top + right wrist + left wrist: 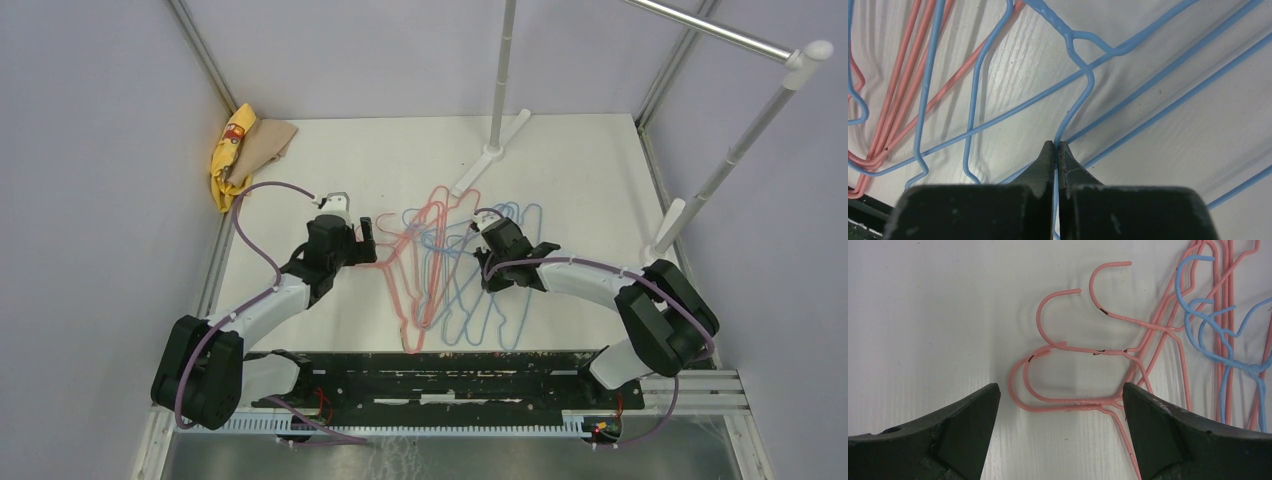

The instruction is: Organize the hangers

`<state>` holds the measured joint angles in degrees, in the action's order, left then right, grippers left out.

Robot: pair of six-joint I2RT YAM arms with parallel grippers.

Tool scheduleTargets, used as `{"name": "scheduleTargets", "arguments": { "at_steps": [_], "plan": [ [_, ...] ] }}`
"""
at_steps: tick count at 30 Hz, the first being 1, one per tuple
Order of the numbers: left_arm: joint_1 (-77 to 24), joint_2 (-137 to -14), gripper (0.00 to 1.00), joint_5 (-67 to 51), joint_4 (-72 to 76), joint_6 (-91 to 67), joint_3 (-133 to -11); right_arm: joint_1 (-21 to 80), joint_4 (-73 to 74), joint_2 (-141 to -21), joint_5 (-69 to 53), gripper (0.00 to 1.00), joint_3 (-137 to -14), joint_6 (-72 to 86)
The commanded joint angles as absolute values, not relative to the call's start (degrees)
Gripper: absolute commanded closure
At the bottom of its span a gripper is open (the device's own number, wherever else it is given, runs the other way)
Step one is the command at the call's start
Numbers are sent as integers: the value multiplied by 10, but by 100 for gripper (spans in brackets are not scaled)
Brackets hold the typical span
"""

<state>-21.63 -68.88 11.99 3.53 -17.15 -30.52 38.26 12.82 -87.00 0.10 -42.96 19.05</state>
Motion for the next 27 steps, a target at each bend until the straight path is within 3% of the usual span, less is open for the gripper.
{"name": "scheduleTargets", "arguments": {
  "at_steps": [1,9,16,21,27],
  "plan": [
    [-218,-684,1,134,61,-178,-305,386,187,-822,-16,99,-458,192],
    [-218,-688,1,137,64,-183,-304,386,263,-695,-27,99,-478,193],
    [-218,-693,1,135,66,-185,-303,385,214,-619,59,99,-497,221],
    [-218,-685,1,134,68,-189,-298,373,132,-614,137,99,-561,207],
    [-218,-667,1,127,58,-195,-298,307,38,-673,125,99,-679,203]
  ]
}}
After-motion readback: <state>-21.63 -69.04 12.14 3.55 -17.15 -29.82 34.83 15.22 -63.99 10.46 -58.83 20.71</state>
